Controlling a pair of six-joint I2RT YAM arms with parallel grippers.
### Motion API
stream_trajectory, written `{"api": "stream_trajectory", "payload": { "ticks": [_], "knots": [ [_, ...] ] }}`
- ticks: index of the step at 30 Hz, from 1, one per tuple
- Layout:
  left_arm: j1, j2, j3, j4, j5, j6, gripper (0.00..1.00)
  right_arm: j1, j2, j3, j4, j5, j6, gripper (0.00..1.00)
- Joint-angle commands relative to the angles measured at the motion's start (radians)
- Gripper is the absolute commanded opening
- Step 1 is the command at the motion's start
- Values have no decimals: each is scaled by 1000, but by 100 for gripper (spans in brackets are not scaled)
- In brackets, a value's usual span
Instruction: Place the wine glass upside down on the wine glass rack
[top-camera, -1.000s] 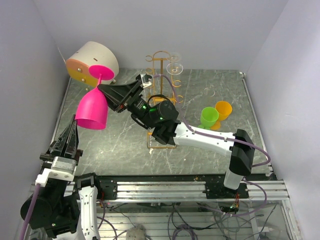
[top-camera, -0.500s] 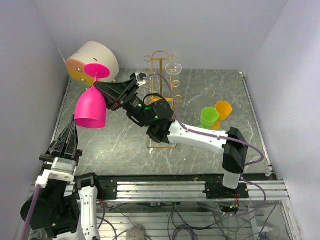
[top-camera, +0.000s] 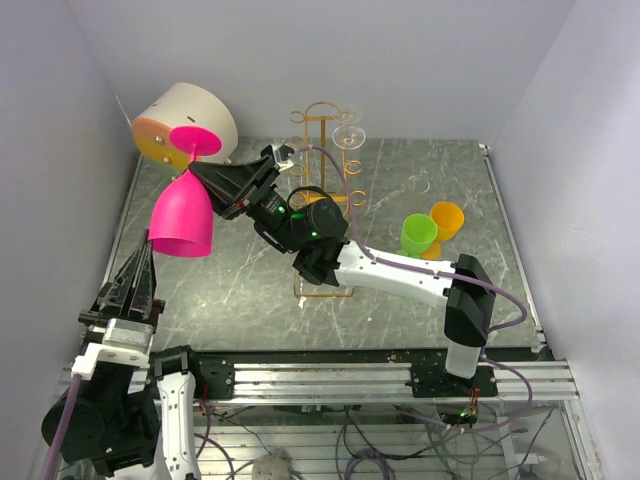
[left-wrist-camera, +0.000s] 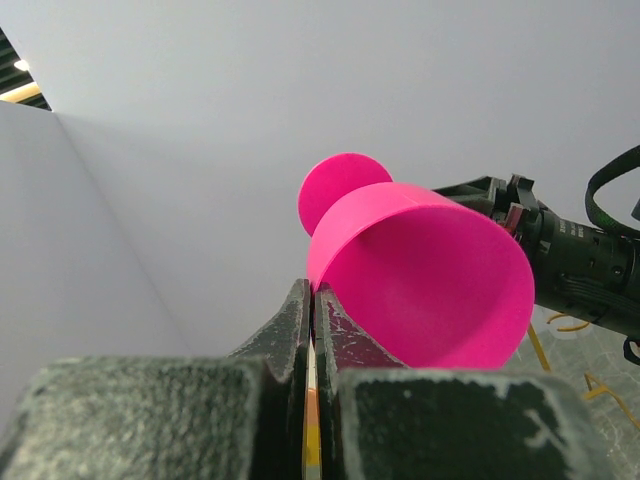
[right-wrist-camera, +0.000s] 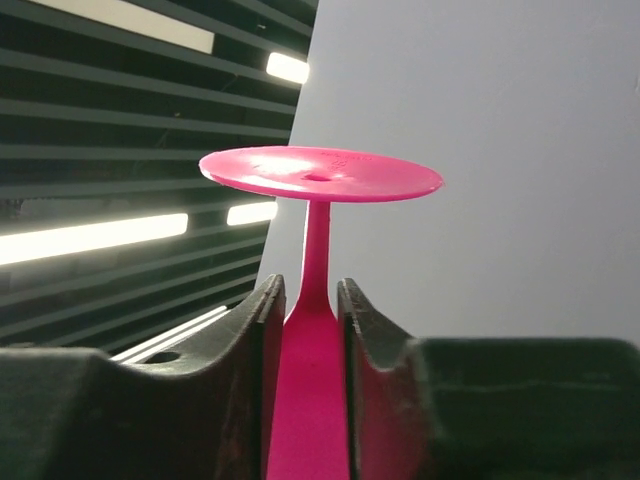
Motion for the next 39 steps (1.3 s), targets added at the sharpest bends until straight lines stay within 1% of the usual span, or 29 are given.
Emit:
{"api": "stream_trajectory", "payload": {
  "ticks": [1,4,5,7,8,9,10,18,20,24,25,27,28,31,35,37,39],
  "knots": [
    [9,-1,-4,-8,57,-21,7,23,33,31,45,-80,23,32],
    [9,0,-3,-12,58,-24,7,23,43,40,46,-83,36,32],
    [10,1,-2,-14,60,-24,7,23,49,44,51,-86,42,28],
    [10,1,-1,-15,61,-25,7,22,59,52,64,-91,52,18],
    [9,1,-1,-15,60,-25,7,22,61,57,69,-93,52,8],
    [8,0,-1,-15,59,-25,7,21,62,58,71,-94,49,2],
    [8,0,-1,-15,57,-24,7,22,60,58,68,-93,44,0],
    [8,2,1,-28,44,-30,8,21,21,13,72,-72,10,0],
    [9,1,7,-42,36,-33,22,19,3,-3,68,-61,-8,0],
    [8,11,50,-112,17,-10,44,16,-46,-6,4,-34,-100,0],
    [8,12,64,-133,17,2,49,17,-61,-5,-18,-25,-125,0],
    [7,18,90,-177,19,21,54,16,-85,-1,-67,-4,-178,0],
    [7,18,102,-201,22,30,59,16,-95,-1,-87,8,-214,0],
    [5,24,136,-258,24,46,65,16,-122,0,-146,50,-286,0],
    [4,32,177,-334,32,53,68,16,-151,11,-202,106,-378,0],
    [3,34,185,-362,37,62,67,16,-159,17,-215,120,-408,0],
    [3,35,185,-376,10,56,66,16,-168,21,-222,125,-431,0]
  ]
}}
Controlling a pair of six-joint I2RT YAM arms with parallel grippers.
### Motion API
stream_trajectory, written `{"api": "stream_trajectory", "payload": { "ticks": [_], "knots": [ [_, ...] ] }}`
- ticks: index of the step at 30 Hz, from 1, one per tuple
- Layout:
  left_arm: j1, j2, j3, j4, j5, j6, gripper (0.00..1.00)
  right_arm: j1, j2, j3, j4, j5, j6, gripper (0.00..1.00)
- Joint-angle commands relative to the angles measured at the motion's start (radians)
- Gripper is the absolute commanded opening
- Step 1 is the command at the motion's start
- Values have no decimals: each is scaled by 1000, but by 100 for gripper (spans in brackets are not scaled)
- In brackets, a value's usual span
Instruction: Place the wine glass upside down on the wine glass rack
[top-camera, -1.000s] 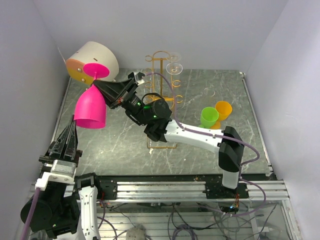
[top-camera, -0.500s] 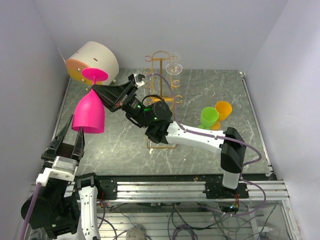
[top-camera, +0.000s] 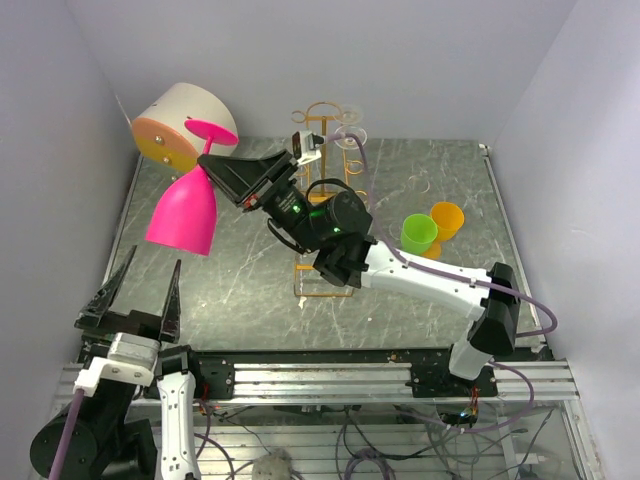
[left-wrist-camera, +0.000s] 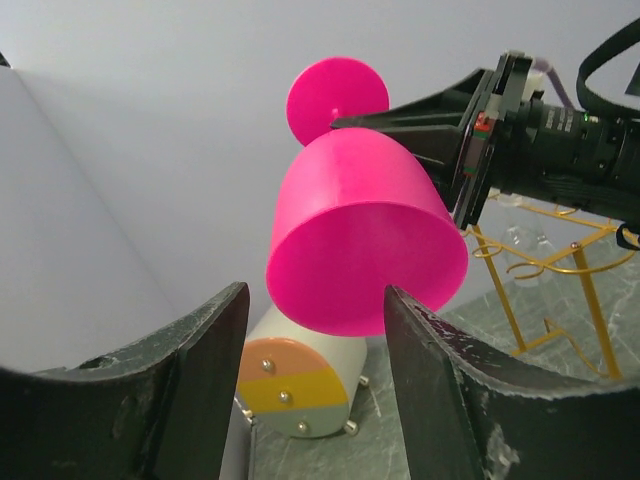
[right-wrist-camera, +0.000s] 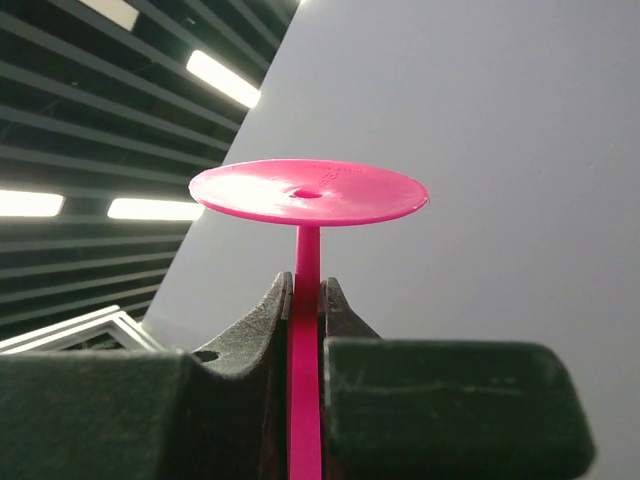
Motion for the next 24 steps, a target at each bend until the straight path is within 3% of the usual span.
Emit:
{"api": "stream_trajectory", "payload": {
  "ticks": [1,6,12,15,18,24],
  "knots": [
    [4,28,10,-86,-19,11,67,-1,-36,29,-50,50,-122,0],
    [2,57,-5,-134,-113,33,65,0,-83,77,-139,67,-281,0],
    [4,216,31,-236,-218,77,63,1,-167,111,-288,147,-570,0],
    [4,280,70,-281,-169,87,65,1,-200,158,-383,224,-735,0],
    [4,364,125,-380,-68,119,61,1,-229,168,-420,334,-913,0],
    [4,548,162,-515,26,141,64,-4,-359,44,-390,486,-1317,0]
  ]
}}
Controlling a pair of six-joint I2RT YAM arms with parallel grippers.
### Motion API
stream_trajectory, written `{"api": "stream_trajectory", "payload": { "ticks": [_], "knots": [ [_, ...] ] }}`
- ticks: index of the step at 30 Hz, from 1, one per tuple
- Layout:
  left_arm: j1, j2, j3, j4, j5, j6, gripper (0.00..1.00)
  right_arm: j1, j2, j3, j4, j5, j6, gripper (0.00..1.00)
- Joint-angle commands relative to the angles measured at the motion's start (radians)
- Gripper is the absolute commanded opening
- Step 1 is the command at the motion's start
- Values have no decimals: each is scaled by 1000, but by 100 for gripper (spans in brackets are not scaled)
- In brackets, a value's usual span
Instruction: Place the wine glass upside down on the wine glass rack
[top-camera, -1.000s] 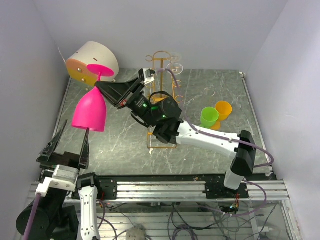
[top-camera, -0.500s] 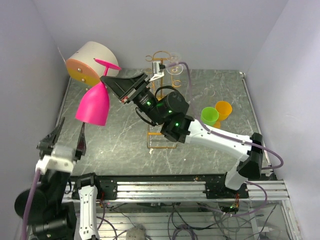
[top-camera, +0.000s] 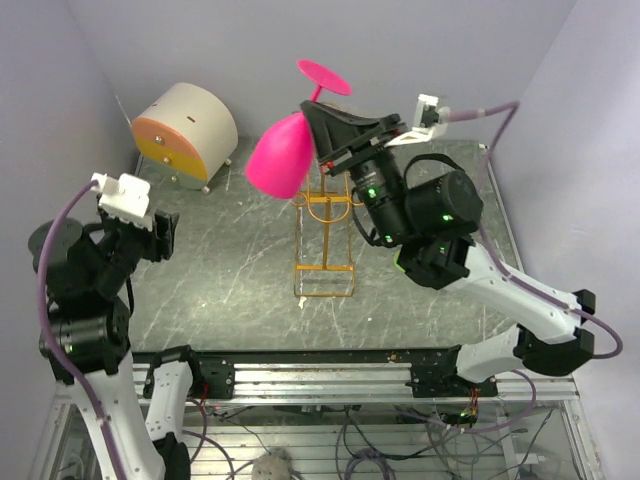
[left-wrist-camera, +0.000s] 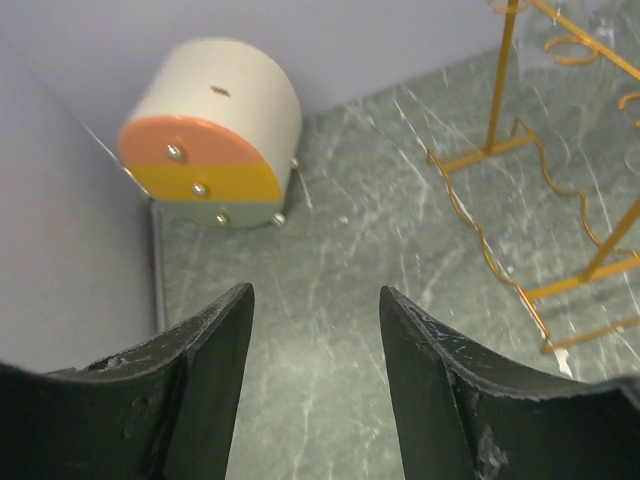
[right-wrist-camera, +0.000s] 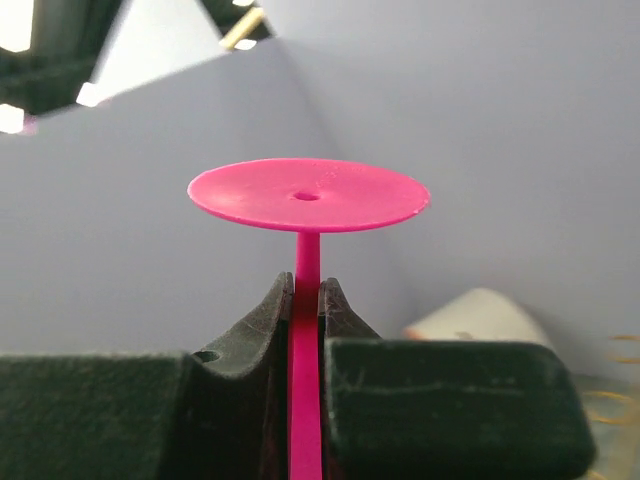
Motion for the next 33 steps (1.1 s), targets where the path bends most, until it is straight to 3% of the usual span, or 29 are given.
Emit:
{"api": "stream_trajectory", "payload": {
  "ticks": [1,4,10,13,17,19,24,28,33],
  "knots": [
    [4,122,36,-144,85,36,64,-12,-100,-107,-12,154,-394,0],
    [4,199,42,-163,83,47,67,-89,-169,-161,-110,156,-453,0],
    [2,309,46,-133,77,27,72,-379,-286,-239,-270,108,-454,0],
    [2,363,58,-137,94,15,76,-532,-271,-235,-392,-31,-422,0],
    [1,421,79,-166,95,27,97,-719,-266,-315,-407,-305,-350,0],
    [0,430,84,-170,85,27,99,-785,-261,-354,-416,-409,-355,0],
    [-10,449,81,-163,86,-32,99,-877,-299,-529,-316,-655,-366,0],
    [-11,446,63,-153,132,-39,100,-884,-324,-646,-214,-839,-376,0],
    [-13,446,17,-120,122,-49,100,-884,-348,-751,-81,-963,-359,0]
  ]
}}
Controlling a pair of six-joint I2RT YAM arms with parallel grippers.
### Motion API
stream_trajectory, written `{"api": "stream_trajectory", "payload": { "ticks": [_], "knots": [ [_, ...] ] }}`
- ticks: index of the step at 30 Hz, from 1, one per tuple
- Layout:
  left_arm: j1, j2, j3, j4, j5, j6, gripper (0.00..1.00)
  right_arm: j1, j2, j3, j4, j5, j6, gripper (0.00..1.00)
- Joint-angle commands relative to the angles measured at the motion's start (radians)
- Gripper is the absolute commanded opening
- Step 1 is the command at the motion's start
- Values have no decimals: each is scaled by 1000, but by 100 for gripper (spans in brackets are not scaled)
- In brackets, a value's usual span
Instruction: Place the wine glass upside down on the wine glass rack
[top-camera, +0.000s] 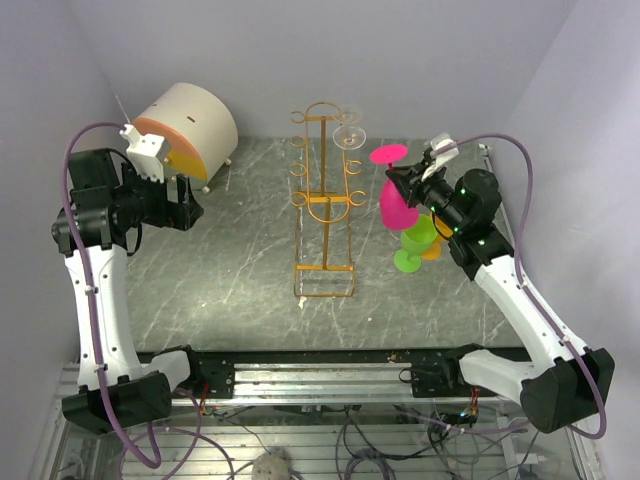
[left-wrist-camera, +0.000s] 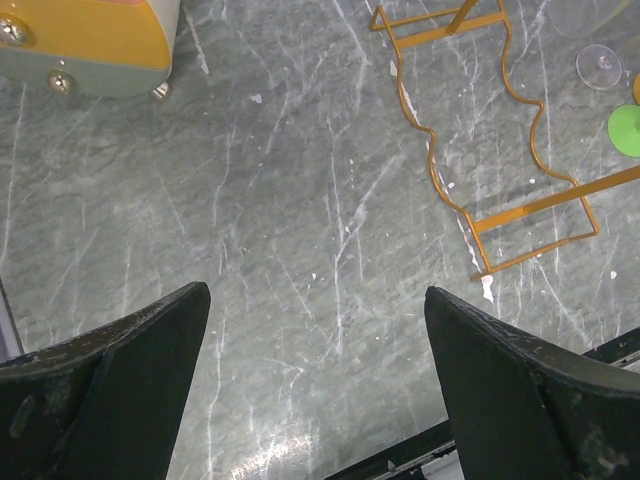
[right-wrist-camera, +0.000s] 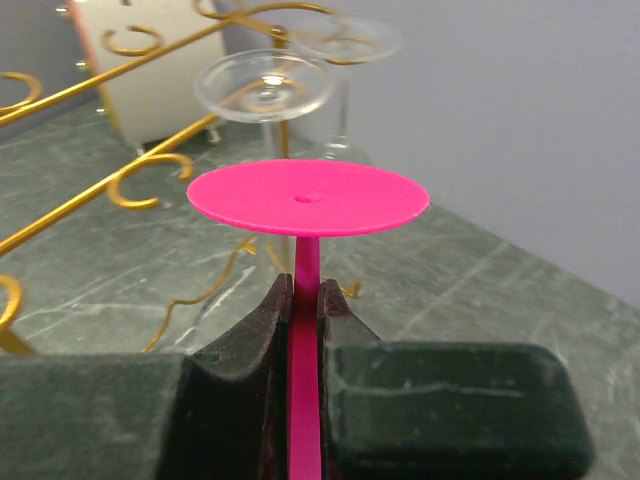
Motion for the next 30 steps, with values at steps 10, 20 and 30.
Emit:
{"api": "stream_trajectory", "payload": {
  "ticks": [10,20,30],
  "knots": [
    [-5,-2,-57,38,44,-16,100,-4,15,-85,320,-315,-20,0],
    [-6,0,-93,41,50,-4,100,-3,83,-53,337,-391,-138,0],
    [-6,-1,-99,47,46,-4,100,-3,152,-35,350,-453,-155,0]
  ]
}}
